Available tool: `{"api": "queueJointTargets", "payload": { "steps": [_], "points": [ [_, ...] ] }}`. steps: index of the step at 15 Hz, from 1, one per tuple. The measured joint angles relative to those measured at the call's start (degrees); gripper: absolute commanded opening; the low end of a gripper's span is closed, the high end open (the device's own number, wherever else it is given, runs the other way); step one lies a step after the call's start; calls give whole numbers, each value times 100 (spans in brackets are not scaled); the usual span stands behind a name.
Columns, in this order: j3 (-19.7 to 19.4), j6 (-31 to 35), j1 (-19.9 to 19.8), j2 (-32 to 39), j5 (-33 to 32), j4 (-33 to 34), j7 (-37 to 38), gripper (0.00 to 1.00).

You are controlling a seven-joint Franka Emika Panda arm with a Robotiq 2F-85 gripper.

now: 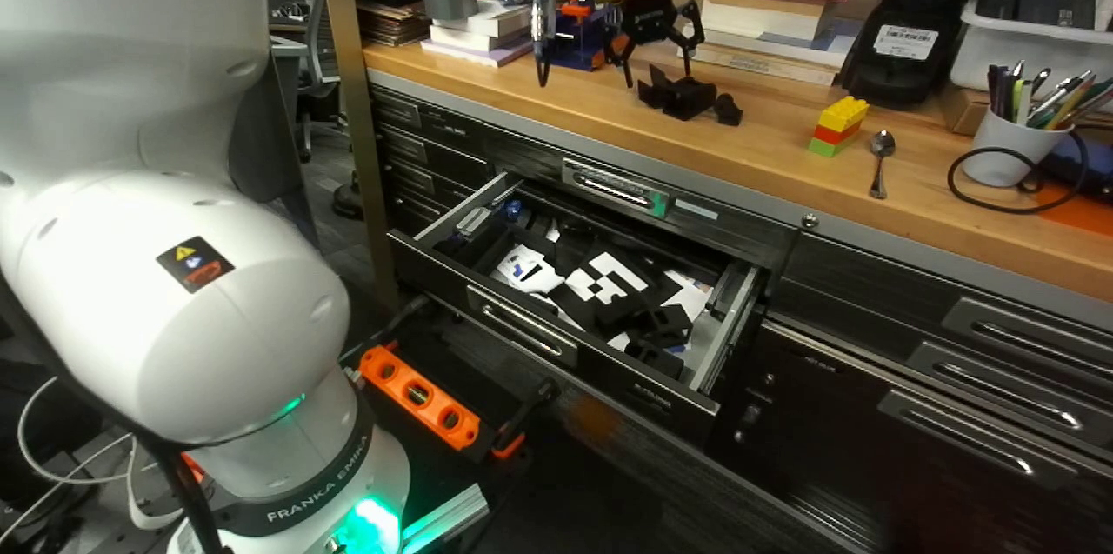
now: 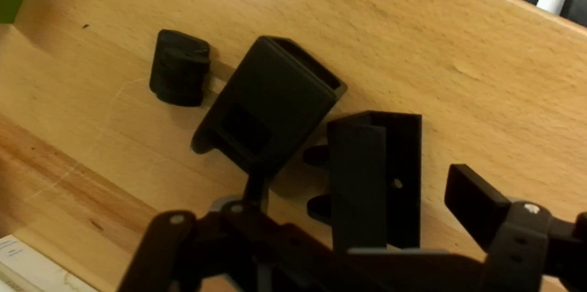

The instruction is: Put the black objects in the open drawer then close the drawer

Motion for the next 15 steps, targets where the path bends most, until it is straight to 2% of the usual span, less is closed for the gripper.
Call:
{"api": "queueJointTargets", "payload": {
  "steps": [15],
  "points": [
    [16, -138, 80, 426, 284, 483, -517, 100]
  ]
}}
